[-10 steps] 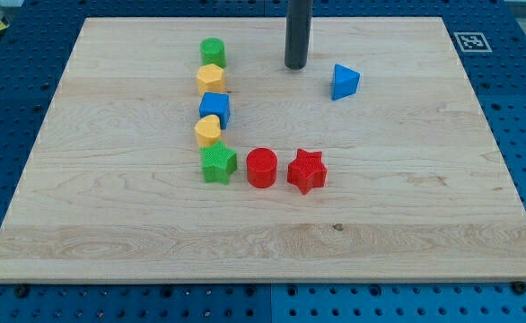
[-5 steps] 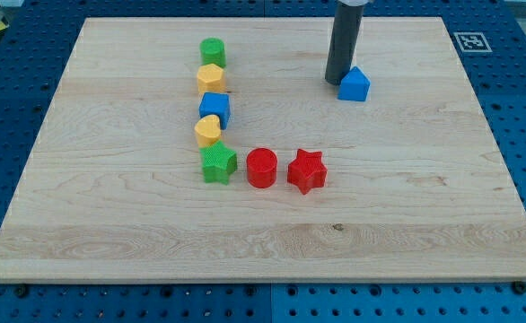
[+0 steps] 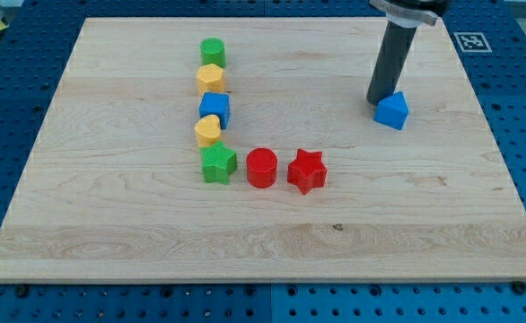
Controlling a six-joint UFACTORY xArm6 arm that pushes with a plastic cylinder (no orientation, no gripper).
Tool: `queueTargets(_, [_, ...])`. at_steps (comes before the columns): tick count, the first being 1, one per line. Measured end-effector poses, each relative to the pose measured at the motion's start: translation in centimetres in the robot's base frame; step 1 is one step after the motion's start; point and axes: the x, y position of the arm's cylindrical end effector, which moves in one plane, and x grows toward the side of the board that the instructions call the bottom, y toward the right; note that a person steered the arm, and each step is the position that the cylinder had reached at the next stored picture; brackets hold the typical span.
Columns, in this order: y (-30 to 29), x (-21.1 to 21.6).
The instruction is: Slide the blue triangle towards the bottom right
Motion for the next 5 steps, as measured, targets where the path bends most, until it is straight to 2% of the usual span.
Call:
queueTargets(3, [5.7,5.0])
queueTargets(5, [8.2,6.8])
